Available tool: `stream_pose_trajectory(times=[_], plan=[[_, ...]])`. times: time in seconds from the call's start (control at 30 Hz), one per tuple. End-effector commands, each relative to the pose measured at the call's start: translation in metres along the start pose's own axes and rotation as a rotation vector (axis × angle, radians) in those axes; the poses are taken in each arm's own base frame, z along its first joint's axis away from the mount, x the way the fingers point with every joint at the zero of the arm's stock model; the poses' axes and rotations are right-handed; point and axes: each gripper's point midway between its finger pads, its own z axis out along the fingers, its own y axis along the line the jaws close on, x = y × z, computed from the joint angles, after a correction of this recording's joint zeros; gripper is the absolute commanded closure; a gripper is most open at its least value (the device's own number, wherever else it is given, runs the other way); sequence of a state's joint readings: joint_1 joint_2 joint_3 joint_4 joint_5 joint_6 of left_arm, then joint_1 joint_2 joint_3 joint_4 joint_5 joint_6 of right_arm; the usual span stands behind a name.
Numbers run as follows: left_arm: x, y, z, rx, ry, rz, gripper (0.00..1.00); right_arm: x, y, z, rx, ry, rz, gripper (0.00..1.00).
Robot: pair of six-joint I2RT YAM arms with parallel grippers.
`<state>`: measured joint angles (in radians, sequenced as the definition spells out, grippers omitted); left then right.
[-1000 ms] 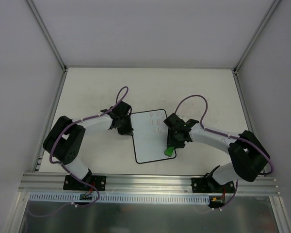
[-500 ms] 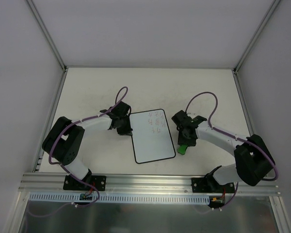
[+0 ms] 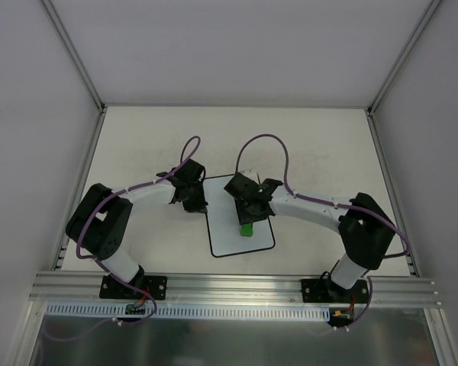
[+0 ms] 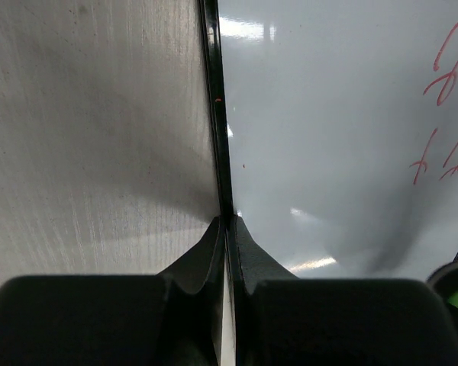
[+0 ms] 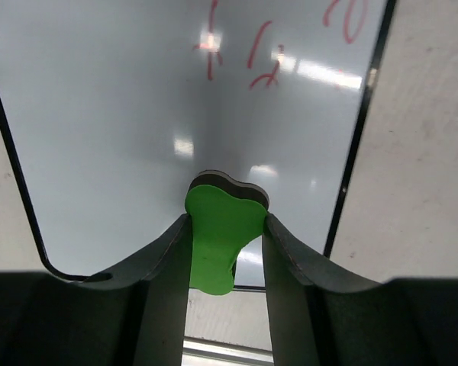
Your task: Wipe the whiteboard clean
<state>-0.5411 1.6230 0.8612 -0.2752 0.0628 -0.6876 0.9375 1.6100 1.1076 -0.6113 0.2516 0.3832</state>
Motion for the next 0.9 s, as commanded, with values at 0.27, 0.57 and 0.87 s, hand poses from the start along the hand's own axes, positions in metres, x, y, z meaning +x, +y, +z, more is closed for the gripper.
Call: stream_pose_trajectory(times=[0.27,0.57,0.87], plan=[[0.036,0.061,0.006,-0.22,0.121,0.041,1.0,0.021,0.011,0.028,0.101,0.091,-0.189,1.0],[0.035,0.061,0.004,-0.22,0.109,0.044,1.0,0.073,-0.054,0.02,0.285,0.187,-0.198,1.0],[0.034,0.061,0.001,-0.216,0.101,0.047,1.0,0.079,-0.084,0.009,0.383,0.193,-0.15,1.0]])
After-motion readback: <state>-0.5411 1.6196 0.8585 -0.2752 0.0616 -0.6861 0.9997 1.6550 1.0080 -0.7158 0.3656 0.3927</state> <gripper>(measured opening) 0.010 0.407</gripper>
